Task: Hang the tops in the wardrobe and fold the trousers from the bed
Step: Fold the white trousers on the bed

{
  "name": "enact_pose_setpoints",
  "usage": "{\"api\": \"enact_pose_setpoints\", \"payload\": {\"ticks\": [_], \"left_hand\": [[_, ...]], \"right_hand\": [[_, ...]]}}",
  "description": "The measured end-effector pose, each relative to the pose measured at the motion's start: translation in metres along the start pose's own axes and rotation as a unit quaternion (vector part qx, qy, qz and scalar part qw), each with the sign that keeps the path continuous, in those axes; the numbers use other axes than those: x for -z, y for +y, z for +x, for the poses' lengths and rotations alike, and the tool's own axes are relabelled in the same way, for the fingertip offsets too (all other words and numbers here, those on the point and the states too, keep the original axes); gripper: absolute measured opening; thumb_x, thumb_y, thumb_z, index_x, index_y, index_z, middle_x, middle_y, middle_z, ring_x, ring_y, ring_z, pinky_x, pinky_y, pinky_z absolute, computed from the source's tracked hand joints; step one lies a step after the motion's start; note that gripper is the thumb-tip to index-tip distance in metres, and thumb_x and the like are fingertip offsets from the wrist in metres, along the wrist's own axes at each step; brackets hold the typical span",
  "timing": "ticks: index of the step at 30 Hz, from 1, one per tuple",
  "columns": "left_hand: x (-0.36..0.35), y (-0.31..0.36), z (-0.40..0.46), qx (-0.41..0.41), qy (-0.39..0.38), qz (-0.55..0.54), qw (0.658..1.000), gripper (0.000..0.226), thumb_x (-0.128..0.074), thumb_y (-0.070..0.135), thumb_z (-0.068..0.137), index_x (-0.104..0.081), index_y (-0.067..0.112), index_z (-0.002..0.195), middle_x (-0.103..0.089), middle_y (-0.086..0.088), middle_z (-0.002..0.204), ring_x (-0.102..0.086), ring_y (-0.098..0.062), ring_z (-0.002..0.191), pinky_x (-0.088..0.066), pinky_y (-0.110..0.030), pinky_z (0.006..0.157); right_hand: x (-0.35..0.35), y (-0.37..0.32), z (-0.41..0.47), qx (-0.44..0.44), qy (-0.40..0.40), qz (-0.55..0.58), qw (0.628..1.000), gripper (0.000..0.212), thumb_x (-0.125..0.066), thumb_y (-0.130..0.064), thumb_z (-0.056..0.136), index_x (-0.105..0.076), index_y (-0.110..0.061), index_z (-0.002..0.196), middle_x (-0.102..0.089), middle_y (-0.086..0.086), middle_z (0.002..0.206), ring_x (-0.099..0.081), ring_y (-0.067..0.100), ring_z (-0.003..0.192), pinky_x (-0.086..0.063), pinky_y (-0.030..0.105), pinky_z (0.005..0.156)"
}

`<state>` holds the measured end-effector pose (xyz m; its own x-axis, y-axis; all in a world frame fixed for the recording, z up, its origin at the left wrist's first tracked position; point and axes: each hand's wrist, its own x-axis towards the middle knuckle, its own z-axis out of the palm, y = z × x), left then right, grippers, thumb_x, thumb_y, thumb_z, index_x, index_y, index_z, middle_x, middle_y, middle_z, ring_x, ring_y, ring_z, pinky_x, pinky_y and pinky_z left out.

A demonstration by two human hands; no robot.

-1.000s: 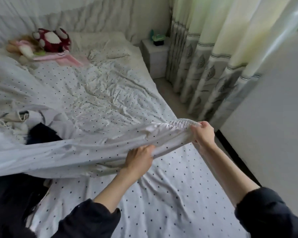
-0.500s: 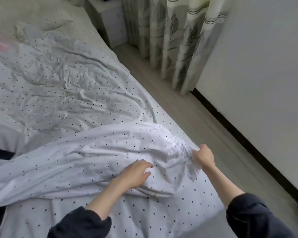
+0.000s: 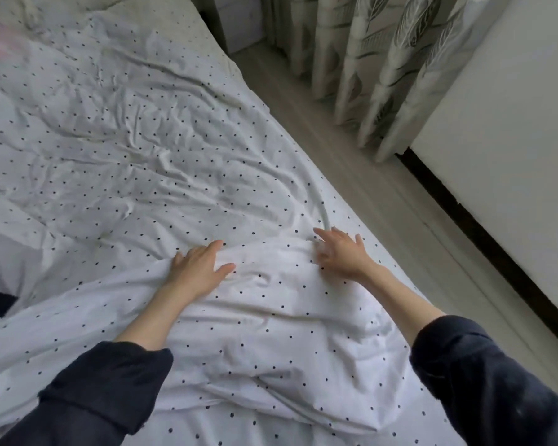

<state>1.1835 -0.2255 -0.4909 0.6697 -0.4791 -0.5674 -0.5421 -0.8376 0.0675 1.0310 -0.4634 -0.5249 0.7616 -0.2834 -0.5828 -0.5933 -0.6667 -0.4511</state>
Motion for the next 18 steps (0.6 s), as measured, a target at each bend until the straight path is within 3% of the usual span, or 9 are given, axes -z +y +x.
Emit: {"api": "enact_pose_setpoints", "payload": {"ticks": [2, 3, 5, 6, 7, 10, 13, 18], "left_hand": [[0.004, -0.010, 0.004, -0.002, -0.002, -0.029, 1.000, 0.056, -0.053, 0.051, 0.089, -0.041, 0.020, 0.134, -0.048, -0.002, 0.135, -0.045, -0.020, 0.124, -0.035, -0.033, 0.094], [0.007, -0.016, 0.002, 0.000, -0.001, -0.030, 1.000, 0.050, -0.056, 0.049, 0.088, -0.047, 0.021, 0.128, -0.051, -0.001, 0.130, -0.048, -0.020, 0.119, -0.036, -0.030, 0.085], [0.014, -0.024, -0.006, 0.006, -0.009, -0.024, 1.000, 0.034, -0.059, 0.045, 0.087, -0.057, 0.022, 0.112, -0.058, 0.000, 0.118, -0.053, -0.021, 0.108, -0.035, -0.028, 0.073], [0.021, -0.029, -0.011, 0.010, -0.002, -0.034, 0.999, 0.027, -0.059, 0.043, 0.087, -0.060, 0.022, 0.104, -0.060, 0.000, 0.111, -0.055, -0.022, 0.103, -0.034, -0.029, 0.070], [0.026, -0.030, -0.014, 0.009, 0.012, -0.050, 0.999, 0.022, -0.059, 0.041, 0.088, -0.061, 0.021, 0.097, -0.061, 0.000, 0.105, -0.055, -0.023, 0.099, -0.034, -0.029, 0.068], [0.069, -0.039, -0.025, 0.009, 0.124, -0.114, 0.986, 0.019, -0.060, 0.035, 0.089, -0.061, 0.016, 0.089, -0.055, -0.002, 0.097, -0.055, -0.028, 0.097, -0.036, -0.032, 0.069], [0.132, -0.043, -0.034, 0.004, 0.247, -0.133, 0.960, 0.017, -0.061, 0.030, 0.089, -0.064, 0.013, 0.094, -0.054, -0.005, 0.094, -0.055, -0.032, 0.093, -0.038, -0.035, 0.068], [0.235, -0.045, -0.068, -0.011, 0.487, -0.149, 0.860, 0.010, -0.064, 0.012, 0.085, -0.065, 0.007, 0.094, -0.062, -0.011, 0.096, -0.055, -0.033, 0.090, -0.037, -0.036, 0.064]], "right_hand": [[0.001, -0.013, 0.016, 0.005, -0.097, -0.044, 0.994, 0.060, -0.048, -0.032, 0.093, -0.022, -0.027, 0.147, -0.038, 0.001, 0.146, -0.022, 0.019, 0.141, 0.004, 0.057, 0.112], [0.003, -0.020, 0.021, 0.001, -0.122, -0.081, 0.989, 0.054, -0.047, -0.038, 0.093, -0.032, -0.025, 0.143, -0.046, 0.002, 0.137, -0.030, 0.023, 0.136, 0.000, 0.059, 0.111], [0.007, -0.031, 0.022, -0.002, -0.098, -0.171, 0.980, 0.023, -0.046, -0.031, 0.092, -0.057, -0.016, 0.106, -0.058, 0.004, 0.101, -0.047, 0.028, 0.111, -0.022, 0.051, 0.102], [0.014, -0.039, 0.021, 0.002, -0.062, -0.201, 0.978, 0.016, -0.045, -0.023, 0.090, -0.055, -0.014, 0.084, -0.054, 0.002, 0.083, -0.049, 0.028, 0.096, -0.028, 0.042, 0.092], [0.019, -0.041, 0.018, -0.002, -0.031, -0.208, 0.978, 0.016, -0.045, -0.017, 0.088, -0.052, -0.012, 0.075, -0.050, 0.002, 0.076, -0.048, 0.027, 0.088, -0.029, 0.035, 0.082], [0.056, -0.064, 0.013, 0.022, 0.088, -0.175, 0.980, 0.014, -0.049, -0.015, 0.087, -0.061, -0.008, 0.085, -0.055, 0.006, 0.088, -0.051, 0.028, 0.091, -0.033, 0.028, 0.067], [0.109, -0.102, 0.005, 0.065, 0.203, -0.134, 0.968, 0.011, -0.052, -0.014, 0.086, -0.062, -0.011, 0.086, -0.058, 0.006, 0.092, -0.054, 0.028, 0.095, -0.032, 0.029, 0.063], [0.195, -0.177, -0.017, 0.144, 0.441, -0.077, 0.882, 0.023, -0.050, -0.003, 0.081, -0.065, -0.012, 0.096, -0.065, 0.004, 0.094, -0.057, 0.028, 0.090, -0.024, 0.029, 0.066]]}}
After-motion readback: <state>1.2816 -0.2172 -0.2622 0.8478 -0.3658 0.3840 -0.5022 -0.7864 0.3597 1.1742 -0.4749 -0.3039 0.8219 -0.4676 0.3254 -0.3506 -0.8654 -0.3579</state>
